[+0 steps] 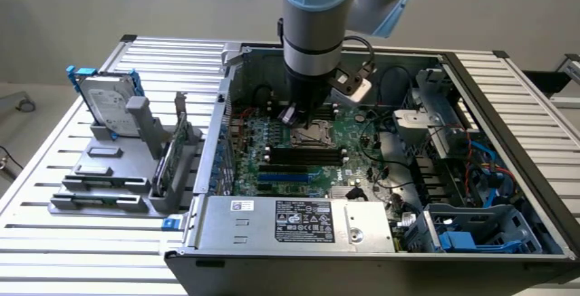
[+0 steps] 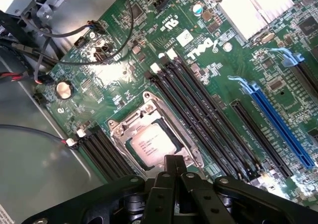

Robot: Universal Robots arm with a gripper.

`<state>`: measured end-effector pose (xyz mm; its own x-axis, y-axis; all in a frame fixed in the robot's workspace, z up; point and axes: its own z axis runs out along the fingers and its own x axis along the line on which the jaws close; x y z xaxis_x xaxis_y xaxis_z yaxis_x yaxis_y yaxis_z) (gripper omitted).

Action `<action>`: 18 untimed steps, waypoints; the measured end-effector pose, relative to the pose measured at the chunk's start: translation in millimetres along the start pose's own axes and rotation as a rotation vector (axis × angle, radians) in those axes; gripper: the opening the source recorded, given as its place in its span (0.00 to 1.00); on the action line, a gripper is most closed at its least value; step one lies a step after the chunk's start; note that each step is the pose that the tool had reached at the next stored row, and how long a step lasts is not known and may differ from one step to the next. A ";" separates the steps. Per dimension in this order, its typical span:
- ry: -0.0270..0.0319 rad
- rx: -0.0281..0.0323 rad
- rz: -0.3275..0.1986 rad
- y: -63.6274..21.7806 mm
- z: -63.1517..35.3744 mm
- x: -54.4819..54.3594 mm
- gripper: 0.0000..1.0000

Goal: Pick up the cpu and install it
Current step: 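Install the first cpu locking lever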

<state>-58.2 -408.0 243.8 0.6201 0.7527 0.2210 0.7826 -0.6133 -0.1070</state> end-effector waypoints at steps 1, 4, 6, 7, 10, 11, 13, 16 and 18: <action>-0.0004 0.0003 0.000 -0.1 -0.6 -1.3 0.11; -0.0017 0.0019 0.000 0.1 -2.6 -4.9 0.11; -0.0028 0.0033 0.001 0.5 -4.5 -6.7 0.11; -0.0035 0.0041 0.002 0.8 -5.5 -7.4 0.11; -0.0062 0.0069 0.006 1.7 -8.8 -8.7 0.11; -0.0070 0.0078 0.009 1.9 -9.8 -9.0 0.11; -0.0074 0.0082 0.013 2.2 -10.9 -9.6 0.11; -0.0081 0.0083 0.017 3.2 -11.6 -11.5 0.11; -0.0096 0.0075 0.017 3.0 -12.0 -13.3 0.11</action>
<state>-64.8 -422.7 252.2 0.6340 0.7443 0.2097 0.7721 -0.6244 -0.1181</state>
